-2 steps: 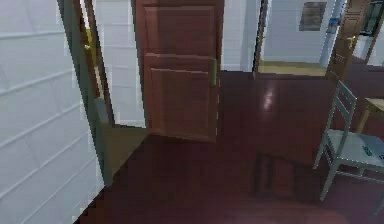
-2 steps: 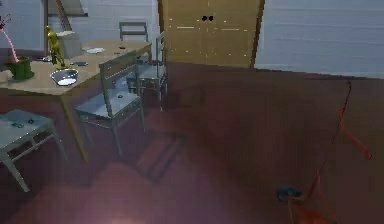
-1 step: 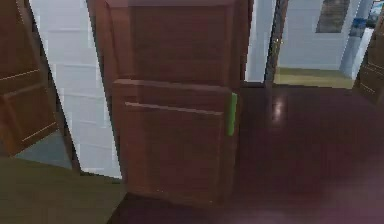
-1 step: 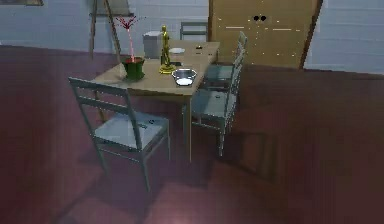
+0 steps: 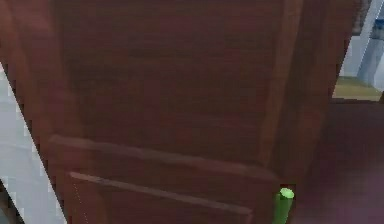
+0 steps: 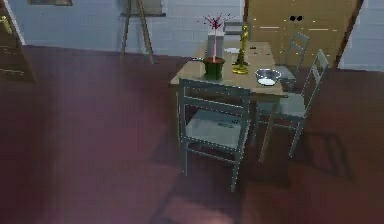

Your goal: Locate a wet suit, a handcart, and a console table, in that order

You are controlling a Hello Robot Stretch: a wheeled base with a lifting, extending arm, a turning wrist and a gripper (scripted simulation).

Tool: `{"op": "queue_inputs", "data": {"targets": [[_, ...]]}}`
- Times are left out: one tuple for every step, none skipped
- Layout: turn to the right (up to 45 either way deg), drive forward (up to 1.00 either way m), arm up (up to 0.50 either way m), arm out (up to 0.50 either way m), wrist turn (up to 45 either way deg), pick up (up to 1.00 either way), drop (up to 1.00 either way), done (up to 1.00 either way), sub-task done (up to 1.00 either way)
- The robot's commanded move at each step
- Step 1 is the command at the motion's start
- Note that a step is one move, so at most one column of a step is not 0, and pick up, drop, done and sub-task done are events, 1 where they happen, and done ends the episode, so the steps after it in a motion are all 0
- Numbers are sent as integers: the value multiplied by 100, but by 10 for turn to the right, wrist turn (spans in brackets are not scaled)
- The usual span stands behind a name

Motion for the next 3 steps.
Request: {"op": "queue_inputs", "data": {"targets": [[-450, 0, 0, 0, 0, 0, 0, 0, 0], [-300, 0, 0, 0, 0, 0, 0, 0, 0], [0, 60, 0, 0, 0, 0, 0, 0, 0]]}}
